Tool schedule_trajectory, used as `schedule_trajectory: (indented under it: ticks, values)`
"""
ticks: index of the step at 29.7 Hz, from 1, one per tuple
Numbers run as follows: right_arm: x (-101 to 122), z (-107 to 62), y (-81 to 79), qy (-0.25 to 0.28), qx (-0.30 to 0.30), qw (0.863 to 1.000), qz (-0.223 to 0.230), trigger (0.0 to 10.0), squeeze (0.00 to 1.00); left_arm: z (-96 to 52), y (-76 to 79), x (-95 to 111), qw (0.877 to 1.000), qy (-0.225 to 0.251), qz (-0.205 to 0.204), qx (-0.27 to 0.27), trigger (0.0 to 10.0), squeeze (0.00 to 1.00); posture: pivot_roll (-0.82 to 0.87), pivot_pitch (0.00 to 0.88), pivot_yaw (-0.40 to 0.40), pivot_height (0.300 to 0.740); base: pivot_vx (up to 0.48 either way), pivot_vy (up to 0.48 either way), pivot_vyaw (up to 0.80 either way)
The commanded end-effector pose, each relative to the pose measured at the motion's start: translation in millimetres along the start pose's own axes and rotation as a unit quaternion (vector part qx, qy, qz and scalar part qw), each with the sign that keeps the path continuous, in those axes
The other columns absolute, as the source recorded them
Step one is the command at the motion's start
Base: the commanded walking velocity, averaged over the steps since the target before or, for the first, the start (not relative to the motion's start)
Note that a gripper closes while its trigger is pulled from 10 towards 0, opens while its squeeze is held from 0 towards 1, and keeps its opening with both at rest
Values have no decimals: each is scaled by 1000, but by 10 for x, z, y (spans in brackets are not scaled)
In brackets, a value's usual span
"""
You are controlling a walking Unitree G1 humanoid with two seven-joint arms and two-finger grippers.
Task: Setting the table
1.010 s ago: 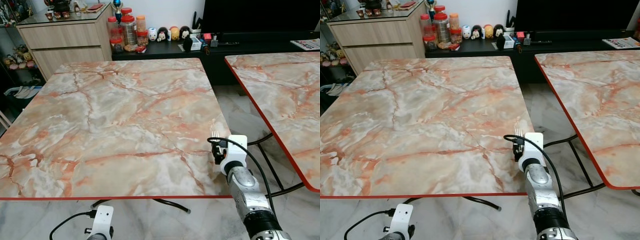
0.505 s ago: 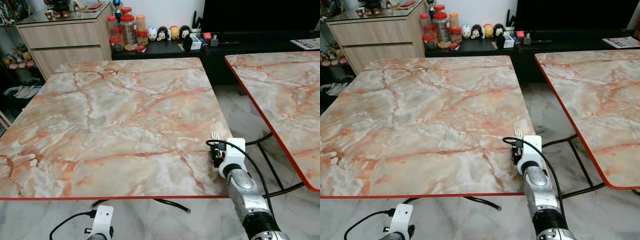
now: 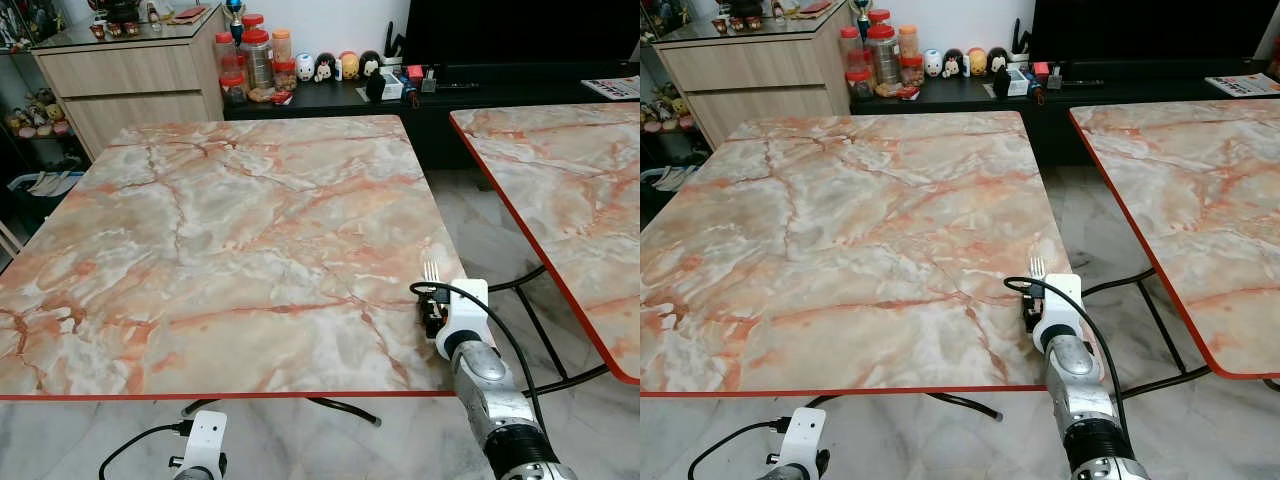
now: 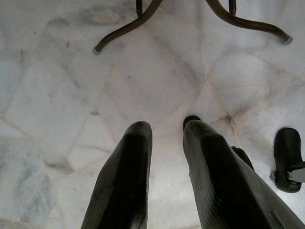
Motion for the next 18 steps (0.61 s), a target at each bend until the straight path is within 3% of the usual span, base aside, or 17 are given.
schedule_trajectory:
  ticks: [1, 18]
  values:
    - [12, 15, -41, -2, 6, 1000, -2, 10000, 0, 3, 0, 4, 1000, -3, -5, -1, 10000, 0, -61, 0, 37, 740, 0, 0, 0]
    - [-61, 28, 106, -31, -40, 999, -11, 10000, 0, 1, 35, -18, 1000, -7, -5, -10, 10000, 0, -61, 0, 33, 740, 0, 0, 0]
Point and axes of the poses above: a point about 5 cm out from each wrist's last joint towards the gripper, its own z axis pointing out of the wrist towards the gripper, its own x axis along the axis of the wrist's last joint, y = z × x, the point moved 5 cm from there along z, pointing out of the wrist towards the gripper, and after that the axes turned 11 degrees about -z, right-handed, at the moved point
